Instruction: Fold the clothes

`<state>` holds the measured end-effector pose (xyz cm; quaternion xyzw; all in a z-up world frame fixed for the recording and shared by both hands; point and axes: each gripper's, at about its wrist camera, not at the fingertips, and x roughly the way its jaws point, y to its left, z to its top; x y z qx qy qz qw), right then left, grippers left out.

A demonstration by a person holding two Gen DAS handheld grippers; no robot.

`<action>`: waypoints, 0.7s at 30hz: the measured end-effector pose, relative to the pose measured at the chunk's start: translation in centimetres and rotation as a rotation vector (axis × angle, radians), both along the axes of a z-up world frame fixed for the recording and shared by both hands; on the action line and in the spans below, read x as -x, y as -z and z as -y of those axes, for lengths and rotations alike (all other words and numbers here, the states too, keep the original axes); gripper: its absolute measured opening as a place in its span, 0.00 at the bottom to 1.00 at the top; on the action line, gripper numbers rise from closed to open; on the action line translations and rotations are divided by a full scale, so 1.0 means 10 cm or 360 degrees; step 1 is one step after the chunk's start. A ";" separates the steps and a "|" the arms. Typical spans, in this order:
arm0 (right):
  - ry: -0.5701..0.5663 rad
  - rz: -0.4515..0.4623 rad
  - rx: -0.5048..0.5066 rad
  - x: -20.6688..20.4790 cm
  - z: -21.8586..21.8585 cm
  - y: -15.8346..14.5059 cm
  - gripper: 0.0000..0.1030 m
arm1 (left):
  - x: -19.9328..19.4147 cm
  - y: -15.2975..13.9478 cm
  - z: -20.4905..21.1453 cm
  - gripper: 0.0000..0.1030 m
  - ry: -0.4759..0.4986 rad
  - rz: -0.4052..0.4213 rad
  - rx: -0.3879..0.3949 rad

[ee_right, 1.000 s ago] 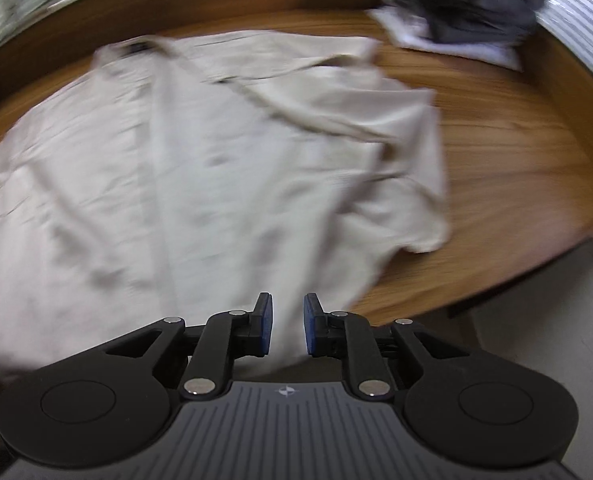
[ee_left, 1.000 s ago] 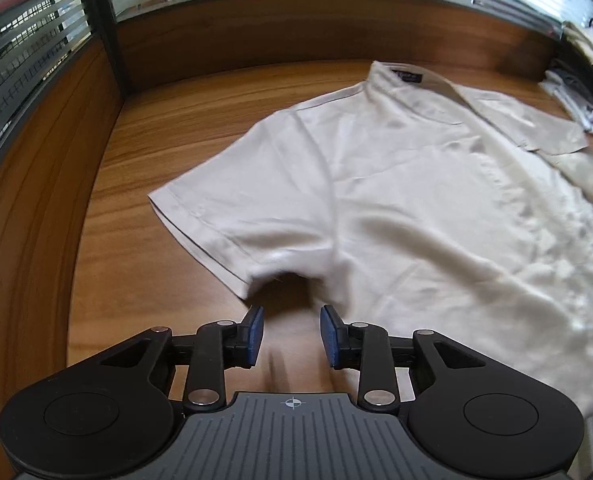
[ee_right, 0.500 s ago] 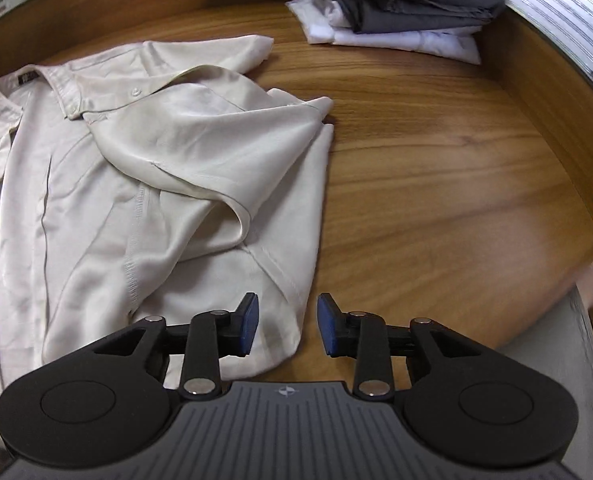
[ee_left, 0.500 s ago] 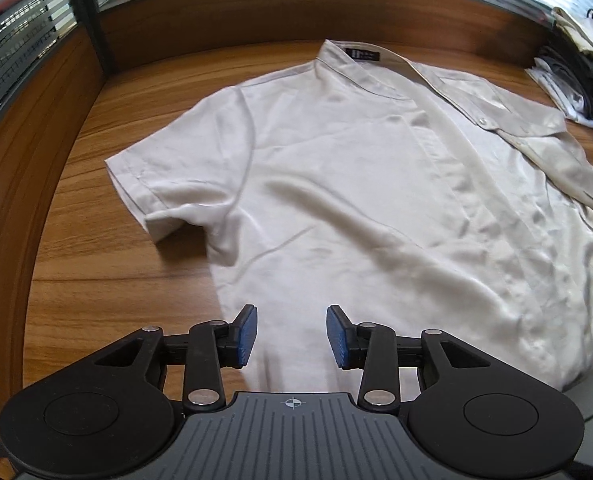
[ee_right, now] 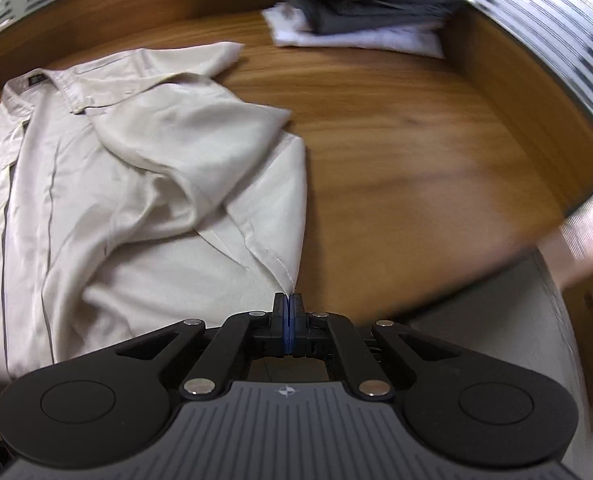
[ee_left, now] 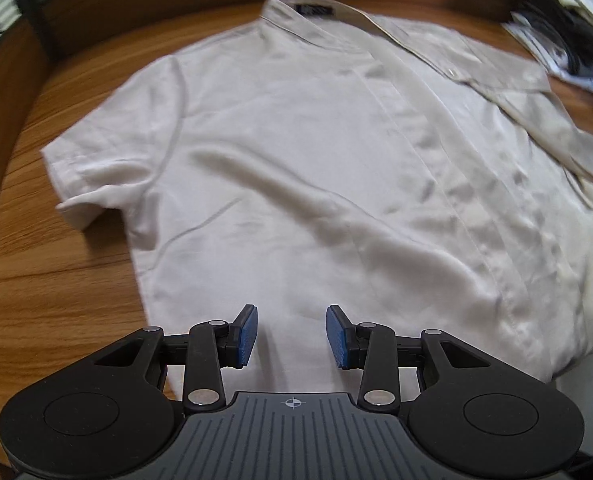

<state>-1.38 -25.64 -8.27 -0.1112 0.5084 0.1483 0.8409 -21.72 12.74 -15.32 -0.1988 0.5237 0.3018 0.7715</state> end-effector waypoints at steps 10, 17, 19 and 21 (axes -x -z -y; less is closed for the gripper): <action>0.0297 -0.0043 0.0044 0.59 0.93 -0.24 0.00 | -0.04 0.15 0.00 0.40 0.0115 -0.0063 0.0047; 0.0287 -0.0131 -0.0013 0.73 1.02 -0.03 0.07 | -0.15 -0.02 -0.06 0.39 0.0103 -0.0020 -0.0011; 0.0268 -0.0116 -0.0049 0.68 0.97 0.00 0.08 | -0.22 -0.11 -0.06 0.39 0.0115 0.0003 -0.0041; 0.0253 -0.0092 -0.0082 0.57 0.90 0.03 0.13 | -0.30 -0.19 -0.04 0.39 0.0125 0.0016 -0.0063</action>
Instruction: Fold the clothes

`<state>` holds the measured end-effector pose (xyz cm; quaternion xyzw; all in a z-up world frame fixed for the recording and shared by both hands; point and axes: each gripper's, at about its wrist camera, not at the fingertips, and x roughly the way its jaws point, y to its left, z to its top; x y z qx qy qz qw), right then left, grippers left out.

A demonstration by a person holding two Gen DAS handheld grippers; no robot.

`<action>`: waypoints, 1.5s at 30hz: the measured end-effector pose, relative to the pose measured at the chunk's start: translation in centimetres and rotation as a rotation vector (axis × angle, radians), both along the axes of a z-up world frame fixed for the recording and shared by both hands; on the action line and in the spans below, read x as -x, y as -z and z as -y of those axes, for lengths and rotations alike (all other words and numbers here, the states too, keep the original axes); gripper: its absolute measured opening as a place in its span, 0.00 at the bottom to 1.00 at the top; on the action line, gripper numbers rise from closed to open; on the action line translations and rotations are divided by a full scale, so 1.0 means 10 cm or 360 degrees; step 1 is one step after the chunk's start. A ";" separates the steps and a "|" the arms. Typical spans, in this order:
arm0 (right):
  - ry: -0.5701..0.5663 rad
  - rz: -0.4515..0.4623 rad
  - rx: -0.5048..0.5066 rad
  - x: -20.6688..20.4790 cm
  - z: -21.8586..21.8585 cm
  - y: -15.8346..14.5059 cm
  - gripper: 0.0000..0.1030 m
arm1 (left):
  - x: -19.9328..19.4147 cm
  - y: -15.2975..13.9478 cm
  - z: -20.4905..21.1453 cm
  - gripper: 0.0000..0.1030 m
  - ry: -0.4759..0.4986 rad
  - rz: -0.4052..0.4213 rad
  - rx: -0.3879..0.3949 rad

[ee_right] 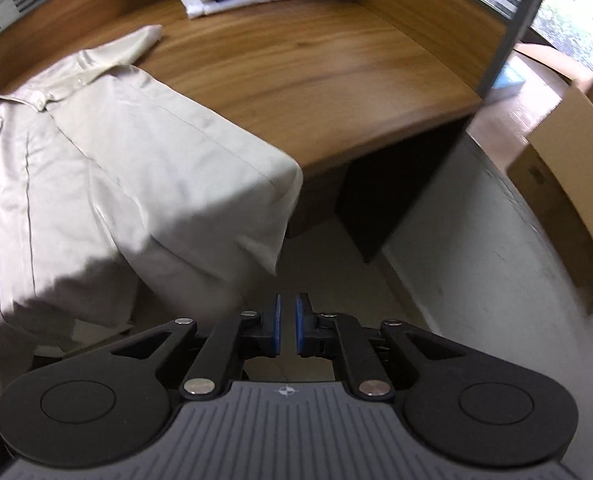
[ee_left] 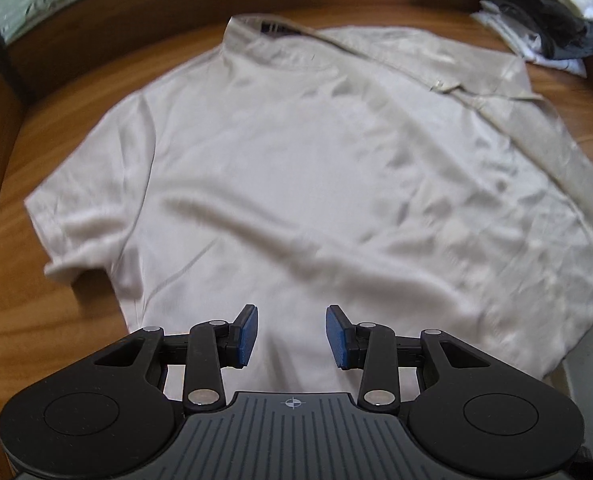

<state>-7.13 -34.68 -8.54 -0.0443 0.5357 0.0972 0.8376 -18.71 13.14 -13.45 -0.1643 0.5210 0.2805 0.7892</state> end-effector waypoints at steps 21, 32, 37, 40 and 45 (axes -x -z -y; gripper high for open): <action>-0.0298 0.0073 -0.0110 -1.41 -0.21 0.54 0.38 | -0.96 -0.31 0.44 0.46 0.0190 -0.0063 -0.0149; -0.0456 0.0124 -0.0048 -1.25 -0.40 0.54 0.10 | -1.89 -0.06 0.38 0.50 0.0459 -0.0092 -0.0230; -0.0386 0.0112 -0.0092 -1.12 -0.43 0.48 0.08 | -2.27 0.15 0.29 0.50 0.0511 -0.0091 -0.0241; -0.0353 0.0105 -0.0156 -1.06 -0.43 0.38 0.08 | -2.48 0.22 0.24 0.49 0.0564 -0.0080 -0.0261; -0.0329 0.0109 -0.0219 -1.01 -0.47 0.21 0.08 | -2.79 0.29 0.20 0.49 0.0633 -0.0063 -0.0282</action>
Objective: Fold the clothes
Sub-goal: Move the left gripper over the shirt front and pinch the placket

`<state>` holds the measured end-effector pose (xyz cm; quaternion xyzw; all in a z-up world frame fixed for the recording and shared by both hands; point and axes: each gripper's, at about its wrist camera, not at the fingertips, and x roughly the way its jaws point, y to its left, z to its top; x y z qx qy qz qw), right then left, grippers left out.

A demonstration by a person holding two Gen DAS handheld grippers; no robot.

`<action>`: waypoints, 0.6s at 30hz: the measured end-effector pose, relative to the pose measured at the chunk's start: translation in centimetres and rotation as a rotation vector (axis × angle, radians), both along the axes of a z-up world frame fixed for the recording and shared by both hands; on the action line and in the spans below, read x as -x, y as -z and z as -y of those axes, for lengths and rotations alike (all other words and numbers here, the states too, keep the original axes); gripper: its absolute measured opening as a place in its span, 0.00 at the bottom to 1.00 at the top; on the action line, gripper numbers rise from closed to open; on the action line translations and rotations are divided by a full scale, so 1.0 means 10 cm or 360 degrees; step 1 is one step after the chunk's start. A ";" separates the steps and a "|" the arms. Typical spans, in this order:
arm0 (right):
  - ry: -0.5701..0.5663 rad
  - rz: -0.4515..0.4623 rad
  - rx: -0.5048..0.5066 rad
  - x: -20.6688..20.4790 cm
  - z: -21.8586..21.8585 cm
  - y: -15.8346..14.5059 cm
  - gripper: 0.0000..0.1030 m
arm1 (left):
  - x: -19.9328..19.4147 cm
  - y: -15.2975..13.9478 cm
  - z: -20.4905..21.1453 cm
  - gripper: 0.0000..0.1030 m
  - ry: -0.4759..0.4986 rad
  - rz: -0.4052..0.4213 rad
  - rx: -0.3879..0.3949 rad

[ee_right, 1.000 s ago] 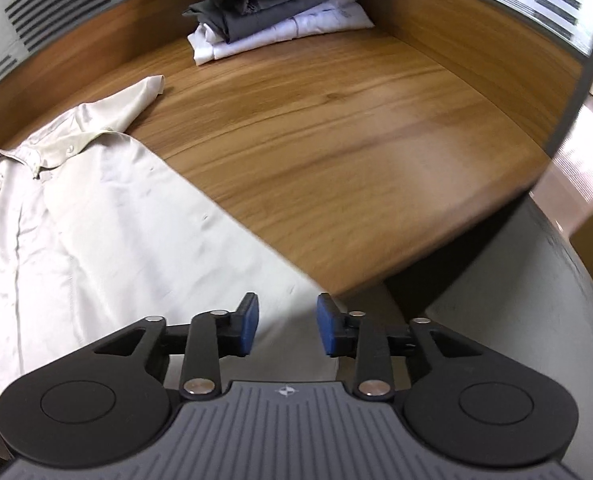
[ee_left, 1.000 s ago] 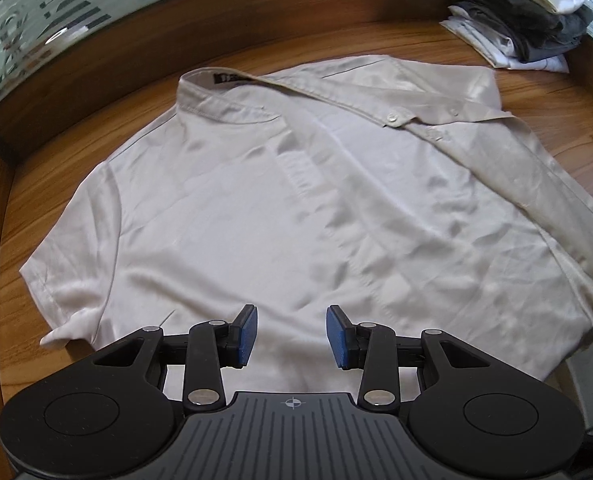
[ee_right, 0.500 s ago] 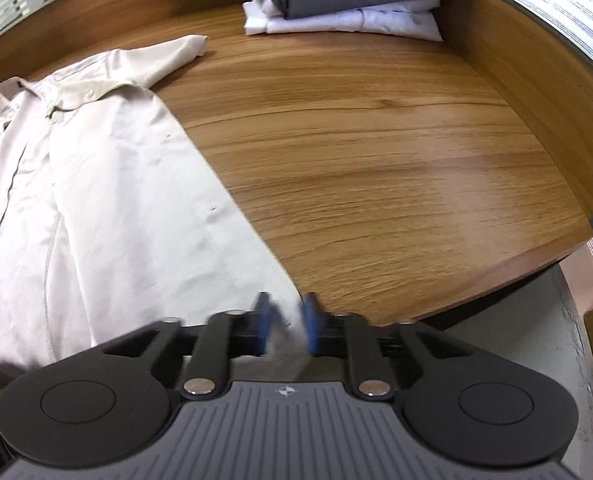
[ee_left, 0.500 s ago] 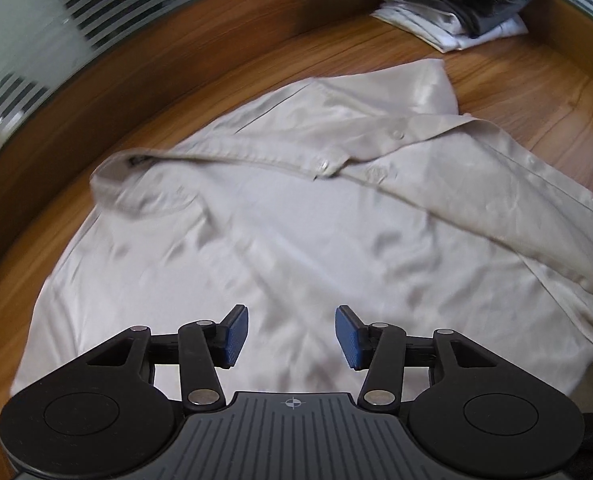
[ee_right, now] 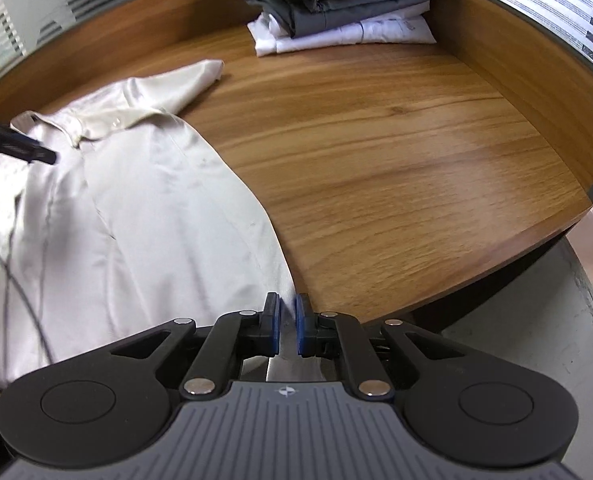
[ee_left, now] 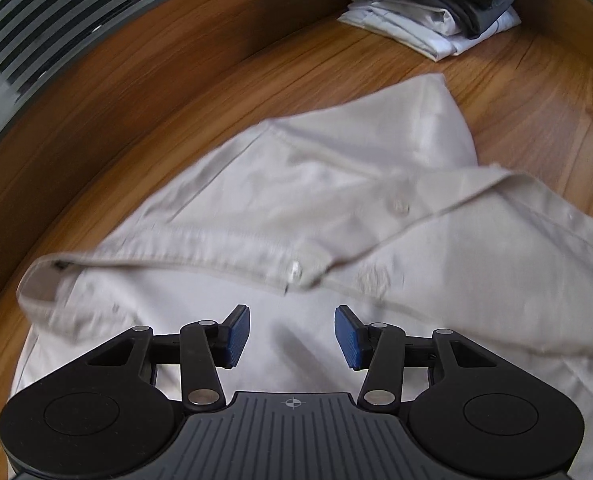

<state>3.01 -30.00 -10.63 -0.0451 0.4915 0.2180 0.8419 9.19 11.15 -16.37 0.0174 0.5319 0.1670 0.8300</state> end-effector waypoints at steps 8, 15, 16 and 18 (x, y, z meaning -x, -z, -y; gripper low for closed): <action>0.0009 -0.0007 -0.0023 0.08 -0.06 -0.12 0.08 | -0.27 0.12 -0.07 0.44 0.0072 -0.0024 -0.0009; 0.0036 -0.0007 -0.0018 0.21 -0.07 -0.15 0.08 | -0.30 0.09 -0.08 0.05 0.0086 0.0047 -0.0112; 0.0040 -0.0003 -0.0023 0.23 -0.08 -0.16 0.08 | -0.28 0.03 -0.09 0.04 0.0077 0.0066 -0.0136; 0.0042 0.0009 -0.0038 0.29 -0.09 -0.21 0.08 | -0.23 -0.08 -0.16 0.04 0.0069 0.0094 -0.0145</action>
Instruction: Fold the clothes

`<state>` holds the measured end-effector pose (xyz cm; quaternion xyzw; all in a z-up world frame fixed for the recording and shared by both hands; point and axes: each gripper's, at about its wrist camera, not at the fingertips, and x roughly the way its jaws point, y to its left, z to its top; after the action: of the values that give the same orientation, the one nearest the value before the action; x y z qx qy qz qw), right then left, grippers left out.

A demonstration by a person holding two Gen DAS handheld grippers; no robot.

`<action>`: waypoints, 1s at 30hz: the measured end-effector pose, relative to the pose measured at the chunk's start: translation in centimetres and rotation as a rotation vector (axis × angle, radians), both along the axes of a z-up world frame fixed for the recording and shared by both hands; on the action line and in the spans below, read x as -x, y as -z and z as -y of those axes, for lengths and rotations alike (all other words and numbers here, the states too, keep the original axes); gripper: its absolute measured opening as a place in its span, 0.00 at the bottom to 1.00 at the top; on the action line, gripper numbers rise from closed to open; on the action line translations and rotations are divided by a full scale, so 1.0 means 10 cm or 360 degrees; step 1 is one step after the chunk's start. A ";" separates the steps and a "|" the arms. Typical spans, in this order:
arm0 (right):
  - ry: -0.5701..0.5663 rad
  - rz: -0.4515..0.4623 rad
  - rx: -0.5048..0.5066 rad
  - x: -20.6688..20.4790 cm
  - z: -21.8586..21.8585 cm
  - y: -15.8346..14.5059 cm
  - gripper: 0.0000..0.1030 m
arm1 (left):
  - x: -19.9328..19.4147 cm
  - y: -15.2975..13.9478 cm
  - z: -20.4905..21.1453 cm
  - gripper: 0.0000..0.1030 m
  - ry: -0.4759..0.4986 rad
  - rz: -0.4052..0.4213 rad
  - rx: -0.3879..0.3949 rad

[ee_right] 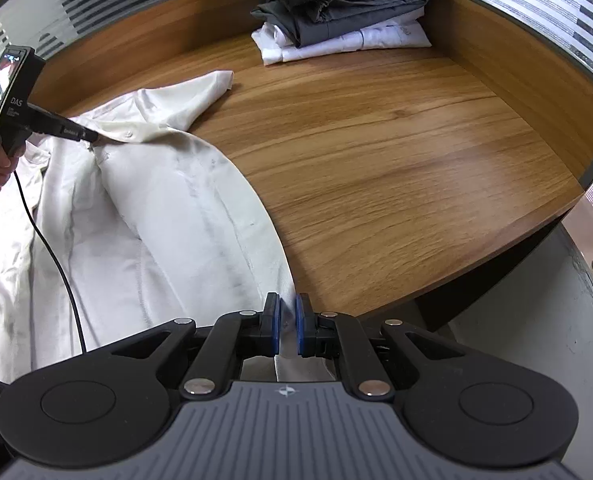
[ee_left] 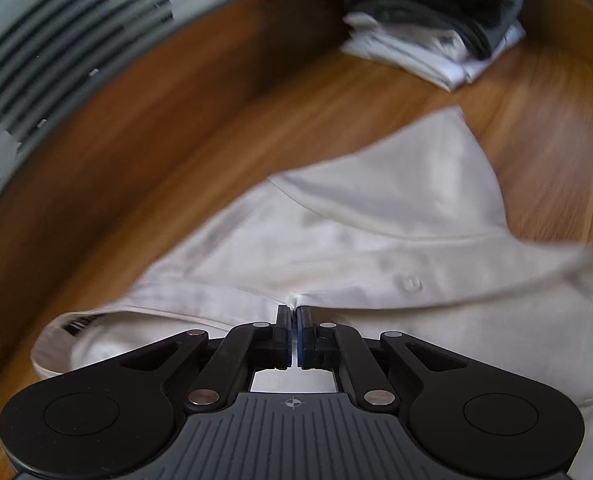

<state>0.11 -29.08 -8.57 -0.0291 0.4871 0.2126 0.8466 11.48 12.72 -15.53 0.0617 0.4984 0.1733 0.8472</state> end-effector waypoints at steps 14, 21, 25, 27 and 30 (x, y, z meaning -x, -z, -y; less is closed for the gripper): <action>-0.0140 -0.0056 -0.0209 1.03 -0.67 -0.41 0.08 | 0.76 -0.68 -0.75 0.04 0.0056 0.0052 -0.0083; -0.0258 -0.0086 -0.0227 1.56 -1.25 -0.39 0.08 | 1.06 -0.57 -1.00 0.04 0.0096 0.0003 -0.0114; -0.0294 -0.0094 -0.0202 1.75 -1.49 -0.34 0.08 | 1.14 -0.45 -1.08 0.04 0.0108 -0.0023 -0.0120; -0.0307 -0.0112 -0.0186 1.83 -1.60 -0.28 0.08 | 1.15 -0.39 -1.12 0.04 0.0105 -0.0033 -0.0123; -0.0307 -0.0138 -0.0165 1.92 -1.69 -0.23 0.08 | 1.16 -0.32 -1.18 0.04 0.0090 -0.0047 -0.0127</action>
<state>-19.05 -12.16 -6.32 -0.0226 0.5064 0.3190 0.8008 -0.15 24.48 -12.33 0.1119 0.5015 0.1681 0.8413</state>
